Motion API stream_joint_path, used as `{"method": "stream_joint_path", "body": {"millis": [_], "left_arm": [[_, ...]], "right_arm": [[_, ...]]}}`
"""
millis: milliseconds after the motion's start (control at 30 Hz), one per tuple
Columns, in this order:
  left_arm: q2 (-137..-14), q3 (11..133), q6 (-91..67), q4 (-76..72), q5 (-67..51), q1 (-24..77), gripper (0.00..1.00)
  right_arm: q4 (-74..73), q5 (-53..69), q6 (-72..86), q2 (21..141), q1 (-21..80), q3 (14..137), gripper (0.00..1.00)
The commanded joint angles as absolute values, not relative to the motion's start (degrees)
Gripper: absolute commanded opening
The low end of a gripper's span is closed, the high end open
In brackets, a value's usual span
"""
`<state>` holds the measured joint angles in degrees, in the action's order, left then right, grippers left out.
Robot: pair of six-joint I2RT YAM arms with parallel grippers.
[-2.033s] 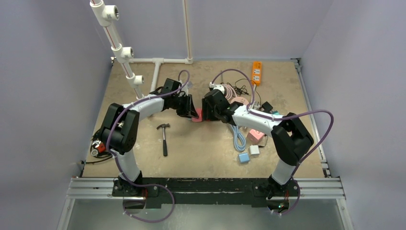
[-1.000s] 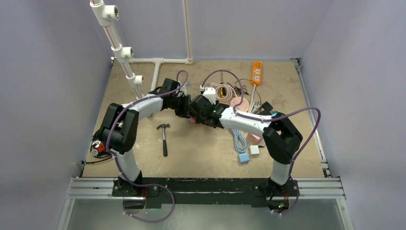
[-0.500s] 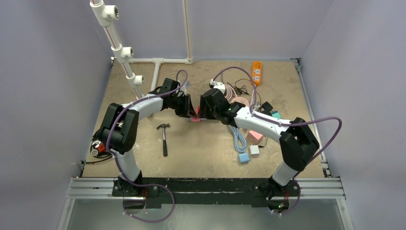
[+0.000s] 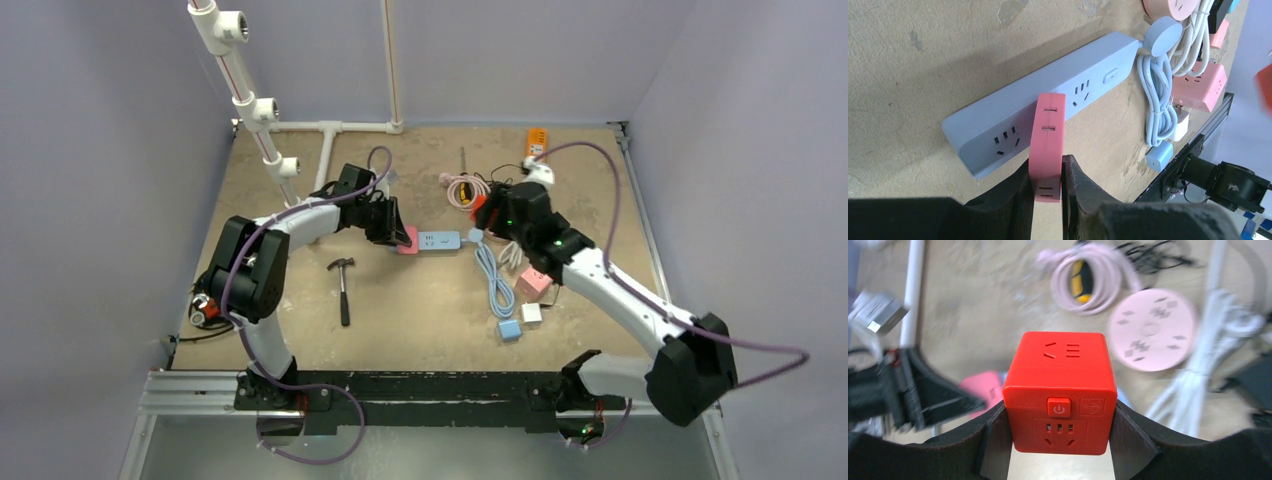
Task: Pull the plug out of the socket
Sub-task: Place the plug at the center of the board.
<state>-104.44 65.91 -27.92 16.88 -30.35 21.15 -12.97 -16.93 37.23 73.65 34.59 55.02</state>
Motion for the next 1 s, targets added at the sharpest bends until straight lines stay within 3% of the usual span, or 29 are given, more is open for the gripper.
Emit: {"method": "stream_joint_path", "body": {"millis": [0, 333, 433, 567, 600, 667, 733, 800, 967], "left_arm": [[-103.43, 63.91, -27.07, 16.40, -21.93, 20.30, 0.00], [-102.92, 63.86, -26.89, 16.47, -21.54, 20.30, 0.00], [-102.84, 63.86, -26.89, 16.46, -21.91, 20.30, 0.00], [-102.67, 63.83, -26.94, 16.37, -21.96, 20.30, 0.00], [-102.66, 63.81, -26.82, 16.43, -21.95, 20.30, 0.00], [-102.66, 63.89, -26.70, 16.44, -21.89, 20.30, 0.00], [-102.65, 63.90, -26.64, 16.39, -22.24, 20.30, 0.00], [-102.57, 63.82, -26.55, 16.35, -22.44, 20.30, 0.02], [-102.66, 63.80, -26.31, 16.26, -22.76, 20.30, 0.14]], "right_arm": [[-4.90, -14.15, 36.58, 64.52, 25.07, 46.06, 0.00], [3.57, -5.32, 36.39, 67.87, 14.15, 38.41, 0.00], [4.56, -5.72, 36.70, 69.27, 13.81, 37.78, 0.05], [5.35, -6.15, 36.83, 70.95, 13.63, 37.35, 0.23], [5.44, -6.22, 36.83, 71.23, 13.68, 37.24, 0.31], [5.37, -6.62, 36.70, 71.45, 13.62, 37.10, 0.58], [5.13, -7.13, 36.66, 71.54, 13.63, 37.00, 0.74], [4.97, -7.45, 36.52, 71.52, 13.57, 37.00, 0.84], [3.43, -8.23, 34.41, 71.22, 13.59, 38.02, 0.97]]}}
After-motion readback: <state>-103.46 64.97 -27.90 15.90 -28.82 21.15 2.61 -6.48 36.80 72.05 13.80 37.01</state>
